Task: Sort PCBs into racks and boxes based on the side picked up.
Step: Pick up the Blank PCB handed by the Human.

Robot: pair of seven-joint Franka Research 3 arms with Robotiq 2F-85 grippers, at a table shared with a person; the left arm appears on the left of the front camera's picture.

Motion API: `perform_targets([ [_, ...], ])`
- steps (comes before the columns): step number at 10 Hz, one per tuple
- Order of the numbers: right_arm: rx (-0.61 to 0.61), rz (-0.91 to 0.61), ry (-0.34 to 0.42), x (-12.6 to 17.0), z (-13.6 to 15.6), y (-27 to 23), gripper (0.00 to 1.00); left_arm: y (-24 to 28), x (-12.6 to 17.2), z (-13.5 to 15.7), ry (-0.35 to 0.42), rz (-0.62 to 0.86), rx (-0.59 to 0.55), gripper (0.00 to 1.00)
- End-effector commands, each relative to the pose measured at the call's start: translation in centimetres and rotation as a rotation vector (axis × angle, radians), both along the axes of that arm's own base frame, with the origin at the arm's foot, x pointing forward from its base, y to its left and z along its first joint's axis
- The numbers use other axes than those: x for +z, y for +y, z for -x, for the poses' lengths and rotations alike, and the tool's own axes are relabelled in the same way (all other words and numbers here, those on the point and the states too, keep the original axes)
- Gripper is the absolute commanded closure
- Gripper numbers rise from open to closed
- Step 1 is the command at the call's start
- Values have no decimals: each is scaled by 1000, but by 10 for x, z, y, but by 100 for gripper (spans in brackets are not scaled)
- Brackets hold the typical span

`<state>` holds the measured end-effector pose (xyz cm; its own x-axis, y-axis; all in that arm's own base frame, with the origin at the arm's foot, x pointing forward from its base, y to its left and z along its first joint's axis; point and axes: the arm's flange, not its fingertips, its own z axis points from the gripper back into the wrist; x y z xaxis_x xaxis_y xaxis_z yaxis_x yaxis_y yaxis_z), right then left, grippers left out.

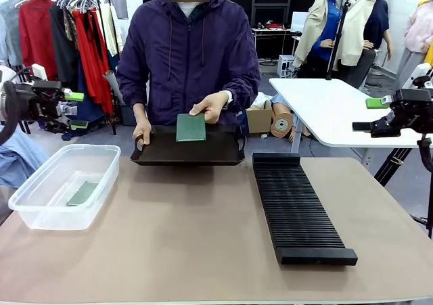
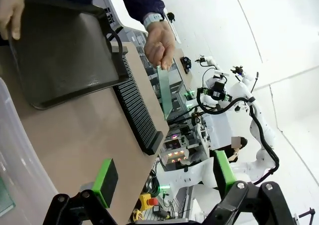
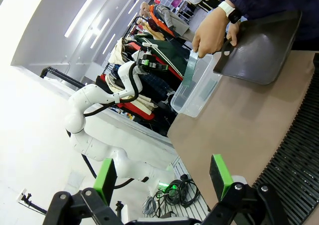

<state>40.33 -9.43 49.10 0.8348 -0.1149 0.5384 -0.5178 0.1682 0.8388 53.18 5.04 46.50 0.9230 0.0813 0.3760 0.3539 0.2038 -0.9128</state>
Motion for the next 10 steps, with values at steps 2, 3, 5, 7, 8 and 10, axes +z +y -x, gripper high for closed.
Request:
perform_targets([
  [2,2,-5,-9,2,1,0,0,-29,-17,-14,-119,23,-47,0],
  [3,2,-5,-9,2,1,0,0,-39,-26,-19,-132,40,-51,0],
  [5,2,-5,-9,2,1,0,0,-57,-37,-26,-142,83,-94,0],
  [7,2,-5,-9,2,1,0,0,-74,-44,-32,-105,155,-107,0],
  [8,2,-5,-9,2,1,0,0,-84,-47,-35,-105,176,-108,0],
  [10,2,-5,-9,2,1,0,0,-107,-56,-41,-49,218,-103,0],
])
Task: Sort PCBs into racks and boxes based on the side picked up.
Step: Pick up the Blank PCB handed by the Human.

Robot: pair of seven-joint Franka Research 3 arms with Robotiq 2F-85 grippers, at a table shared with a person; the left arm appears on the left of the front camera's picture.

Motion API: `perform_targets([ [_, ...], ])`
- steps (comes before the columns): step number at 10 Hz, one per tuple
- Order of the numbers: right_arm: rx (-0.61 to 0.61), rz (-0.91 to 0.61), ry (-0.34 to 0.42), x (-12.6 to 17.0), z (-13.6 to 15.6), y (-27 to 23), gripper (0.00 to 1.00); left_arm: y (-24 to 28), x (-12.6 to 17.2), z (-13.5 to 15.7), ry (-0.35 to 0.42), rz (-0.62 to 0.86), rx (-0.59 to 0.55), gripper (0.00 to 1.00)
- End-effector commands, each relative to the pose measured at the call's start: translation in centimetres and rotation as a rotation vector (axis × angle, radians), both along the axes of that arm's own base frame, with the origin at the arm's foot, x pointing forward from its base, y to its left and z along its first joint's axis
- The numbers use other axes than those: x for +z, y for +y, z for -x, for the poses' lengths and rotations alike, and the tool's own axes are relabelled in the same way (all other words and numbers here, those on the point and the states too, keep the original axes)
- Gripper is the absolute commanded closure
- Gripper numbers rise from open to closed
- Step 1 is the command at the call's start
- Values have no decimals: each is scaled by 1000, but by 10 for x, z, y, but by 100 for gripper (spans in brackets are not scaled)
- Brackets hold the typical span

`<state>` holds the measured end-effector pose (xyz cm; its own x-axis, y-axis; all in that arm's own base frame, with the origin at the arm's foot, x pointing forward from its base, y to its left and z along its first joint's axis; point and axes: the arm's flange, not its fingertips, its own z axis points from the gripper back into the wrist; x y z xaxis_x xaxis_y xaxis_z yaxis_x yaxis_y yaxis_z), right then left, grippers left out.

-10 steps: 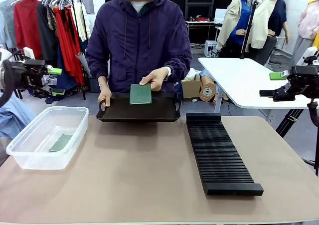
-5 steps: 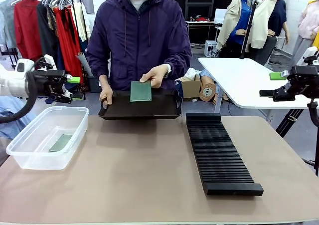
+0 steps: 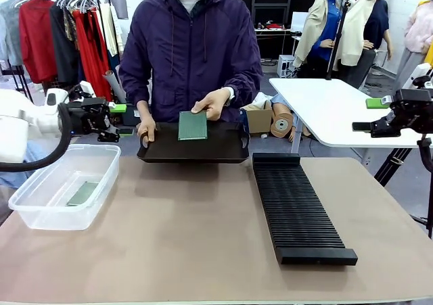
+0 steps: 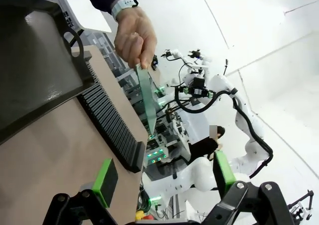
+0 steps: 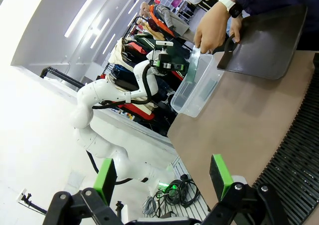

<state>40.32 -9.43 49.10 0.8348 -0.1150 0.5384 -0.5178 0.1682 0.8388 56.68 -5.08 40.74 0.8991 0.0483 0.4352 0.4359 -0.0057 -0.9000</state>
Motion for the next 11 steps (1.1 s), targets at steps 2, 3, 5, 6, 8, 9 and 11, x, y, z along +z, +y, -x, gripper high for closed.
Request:
perform_targets([
  [2,2,-5,-9,2,1,0,0,-31,-10,-15,58,18,9,0],
  [3,2,-5,-9,2,1,0,0,-43,-14,-19,52,12,6,0],
  [5,2,-5,-9,2,1,0,0,-65,-23,-31,76,23,-34,0],
  [6,2,-5,-9,2,1,0,0,-75,-25,-37,75,19,-52,0],
  [8,2,-5,-9,2,1,0,0,-98,-33,-45,94,12,-97,0],
  [9,2,-5,-9,2,1,0,0,-107,-37,-49,98,11,-115,0],
  [11,2,-5,-9,2,1,0,0,-126,-36,-49,79,3,-156,0],
])
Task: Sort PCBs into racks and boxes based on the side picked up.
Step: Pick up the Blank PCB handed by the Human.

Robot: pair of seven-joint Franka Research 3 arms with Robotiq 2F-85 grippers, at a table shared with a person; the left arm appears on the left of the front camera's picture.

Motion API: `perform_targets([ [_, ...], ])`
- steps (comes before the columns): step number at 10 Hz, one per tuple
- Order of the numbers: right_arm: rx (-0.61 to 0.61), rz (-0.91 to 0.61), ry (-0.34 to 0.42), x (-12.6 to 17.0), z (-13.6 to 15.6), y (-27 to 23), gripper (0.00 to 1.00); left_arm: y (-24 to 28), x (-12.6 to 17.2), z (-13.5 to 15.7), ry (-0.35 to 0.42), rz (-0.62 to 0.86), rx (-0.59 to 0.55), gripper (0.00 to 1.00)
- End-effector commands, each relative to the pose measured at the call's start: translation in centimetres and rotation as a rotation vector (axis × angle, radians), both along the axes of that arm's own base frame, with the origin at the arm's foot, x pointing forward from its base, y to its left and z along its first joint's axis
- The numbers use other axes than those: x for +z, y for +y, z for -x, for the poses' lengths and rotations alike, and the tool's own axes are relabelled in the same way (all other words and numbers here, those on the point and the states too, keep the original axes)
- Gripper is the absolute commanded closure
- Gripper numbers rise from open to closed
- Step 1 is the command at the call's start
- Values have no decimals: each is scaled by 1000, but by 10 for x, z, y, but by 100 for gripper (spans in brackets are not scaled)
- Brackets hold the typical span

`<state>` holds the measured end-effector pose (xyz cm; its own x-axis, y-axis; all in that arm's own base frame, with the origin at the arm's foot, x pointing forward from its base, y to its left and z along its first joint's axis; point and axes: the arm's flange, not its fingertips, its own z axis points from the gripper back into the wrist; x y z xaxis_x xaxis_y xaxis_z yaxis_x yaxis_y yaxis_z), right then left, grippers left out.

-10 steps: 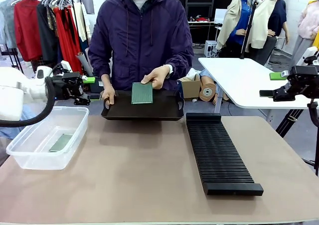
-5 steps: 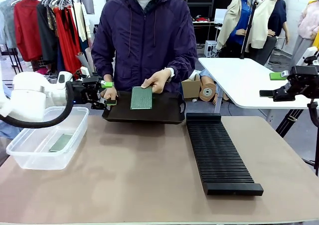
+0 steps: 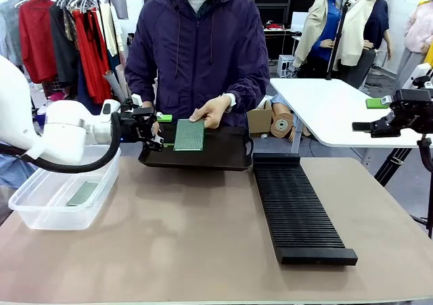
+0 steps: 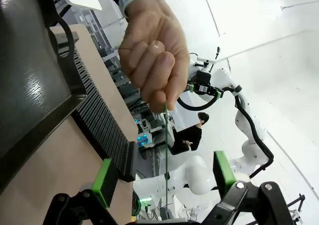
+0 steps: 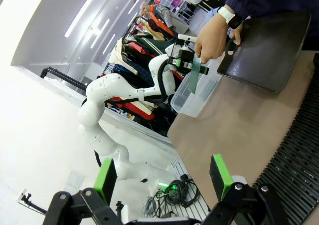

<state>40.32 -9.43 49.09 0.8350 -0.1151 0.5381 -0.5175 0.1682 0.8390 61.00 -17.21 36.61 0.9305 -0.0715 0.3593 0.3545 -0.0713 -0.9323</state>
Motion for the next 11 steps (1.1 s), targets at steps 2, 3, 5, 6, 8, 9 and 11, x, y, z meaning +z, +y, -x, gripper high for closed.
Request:
perform_targets([
  [2,2,-5,-9,2,1,0,0,-18,4,-5,-15,-14,-43,0],
  [3,2,-5,-9,2,1,0,0,-22,1,-4,-16,-10,-52,0],
  [5,2,-5,-9,2,1,0,0,-29,-3,-3,-33,-10,-41,0],
  [6,2,-5,-9,2,1,0,0,-31,-5,-3,-54,-15,-15,0],
  [8,2,-5,-9,2,1,0,0,-36,-9,-7,-51,-1,-3,0],
  [9,2,-5,-9,2,1,0,0,-37,-10,-7,-50,0,-4,4],
  [11,2,-5,-9,2,1,0,0,-39,-11,-7,-53,29,5,35],
])
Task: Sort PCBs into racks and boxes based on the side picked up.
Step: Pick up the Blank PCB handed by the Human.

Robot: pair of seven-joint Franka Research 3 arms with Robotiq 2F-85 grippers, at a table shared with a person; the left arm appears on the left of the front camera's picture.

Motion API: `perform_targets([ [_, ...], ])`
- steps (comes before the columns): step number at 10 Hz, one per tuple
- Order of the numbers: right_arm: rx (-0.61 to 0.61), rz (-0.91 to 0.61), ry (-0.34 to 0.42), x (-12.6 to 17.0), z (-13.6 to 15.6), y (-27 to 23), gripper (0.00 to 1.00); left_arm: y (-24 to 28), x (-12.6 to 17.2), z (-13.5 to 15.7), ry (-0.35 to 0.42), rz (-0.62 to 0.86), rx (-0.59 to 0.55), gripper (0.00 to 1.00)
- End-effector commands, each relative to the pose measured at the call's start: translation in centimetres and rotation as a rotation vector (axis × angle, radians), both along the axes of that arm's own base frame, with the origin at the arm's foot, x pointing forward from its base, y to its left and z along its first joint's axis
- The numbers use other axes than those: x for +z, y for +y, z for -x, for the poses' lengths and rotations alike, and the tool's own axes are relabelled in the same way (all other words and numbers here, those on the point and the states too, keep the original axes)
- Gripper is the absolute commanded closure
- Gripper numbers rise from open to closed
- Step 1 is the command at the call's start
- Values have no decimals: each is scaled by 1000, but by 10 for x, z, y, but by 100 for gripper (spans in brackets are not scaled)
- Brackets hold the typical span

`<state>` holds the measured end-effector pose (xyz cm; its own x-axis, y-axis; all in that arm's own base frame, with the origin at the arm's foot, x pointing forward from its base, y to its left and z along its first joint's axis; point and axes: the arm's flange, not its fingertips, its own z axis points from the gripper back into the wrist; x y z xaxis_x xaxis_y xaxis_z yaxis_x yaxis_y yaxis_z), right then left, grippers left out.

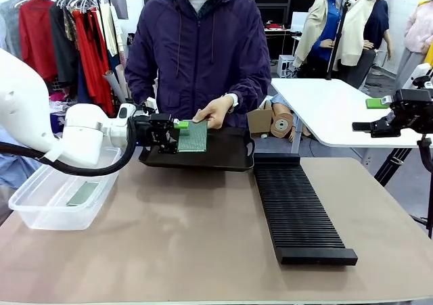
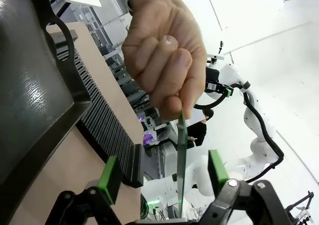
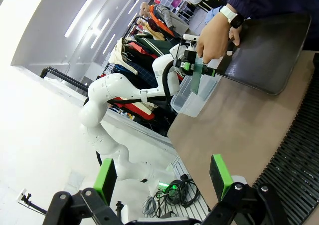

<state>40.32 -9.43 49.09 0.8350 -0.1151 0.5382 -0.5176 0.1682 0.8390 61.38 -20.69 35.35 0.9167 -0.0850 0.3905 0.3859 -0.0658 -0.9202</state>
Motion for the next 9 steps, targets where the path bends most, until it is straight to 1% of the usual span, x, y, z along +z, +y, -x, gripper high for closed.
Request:
perform_targets([
  [1,2,-5,-9,2,1,0,0,-6,1,-5,-12,52,11,53],
  [3,2,-5,-9,2,1,0,0,-8,1,-3,-7,74,8,90],
  [4,2,-5,-9,2,1,0,0,-8,1,-3,-6,77,5,100],
  [9,2,-5,-9,2,1,0,0,-9,2,-1,1,102,0,100],
])
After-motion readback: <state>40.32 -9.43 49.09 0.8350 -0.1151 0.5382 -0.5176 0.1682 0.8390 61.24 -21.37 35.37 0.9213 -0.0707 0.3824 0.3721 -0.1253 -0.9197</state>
